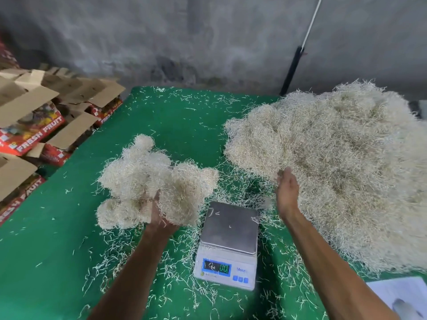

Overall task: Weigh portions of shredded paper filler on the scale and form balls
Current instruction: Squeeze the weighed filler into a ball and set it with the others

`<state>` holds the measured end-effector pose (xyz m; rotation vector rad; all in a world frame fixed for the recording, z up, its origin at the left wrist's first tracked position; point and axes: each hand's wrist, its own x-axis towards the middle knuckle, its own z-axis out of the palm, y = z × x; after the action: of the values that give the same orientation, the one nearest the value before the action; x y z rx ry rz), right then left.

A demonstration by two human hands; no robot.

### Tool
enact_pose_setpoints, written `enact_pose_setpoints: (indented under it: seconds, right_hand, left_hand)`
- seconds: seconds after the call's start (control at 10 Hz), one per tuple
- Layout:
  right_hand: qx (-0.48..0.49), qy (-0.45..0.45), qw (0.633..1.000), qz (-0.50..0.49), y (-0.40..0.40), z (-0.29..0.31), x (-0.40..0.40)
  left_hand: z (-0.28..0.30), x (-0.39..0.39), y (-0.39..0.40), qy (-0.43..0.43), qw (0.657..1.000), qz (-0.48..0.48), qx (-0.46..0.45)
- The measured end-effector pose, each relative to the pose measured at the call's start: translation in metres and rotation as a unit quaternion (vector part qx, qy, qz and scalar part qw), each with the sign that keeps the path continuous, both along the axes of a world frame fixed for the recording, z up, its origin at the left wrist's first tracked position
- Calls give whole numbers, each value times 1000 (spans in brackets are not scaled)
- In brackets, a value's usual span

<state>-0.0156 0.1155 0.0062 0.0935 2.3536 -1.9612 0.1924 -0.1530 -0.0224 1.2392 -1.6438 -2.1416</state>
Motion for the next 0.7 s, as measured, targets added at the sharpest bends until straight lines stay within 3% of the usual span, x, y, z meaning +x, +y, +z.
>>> enact_pose_setpoints:
  seconds: [0.1, 0.2, 0.3, 0.4, 0.5, 0.6, 0.7]
  right_hand:
    - [218, 11, 976, 22, -1, -11, -1]
    - [215, 79, 973, 40, -7, -5, 23]
    - [40, 30, 981, 189, -19, 11, 49]
    - [28, -16, 953, 303, -25, 11, 64]
    - [47, -45, 966, 252, -21, -4, 63]
    - [34, -58, 985, 160, -10, -12, 60]
    - [19, -54, 991, 123, -8, -13, 60]
  left_hand:
    - [-7, -16, 17, 14, 989, 107, 106]
    - [9, -20, 42, -76, 995, 55, 46]
    - [39, -34, 67, 33, 984, -90, 148]
    - [43, -49, 73, 51, 993, -92, 57]
    - [46, -52, 71, -1, 984, -122, 126]
    - [41, -47, 66, 61, 957, -199, 203]
    - [33, -44, 69, 31, 955, -173, 239]
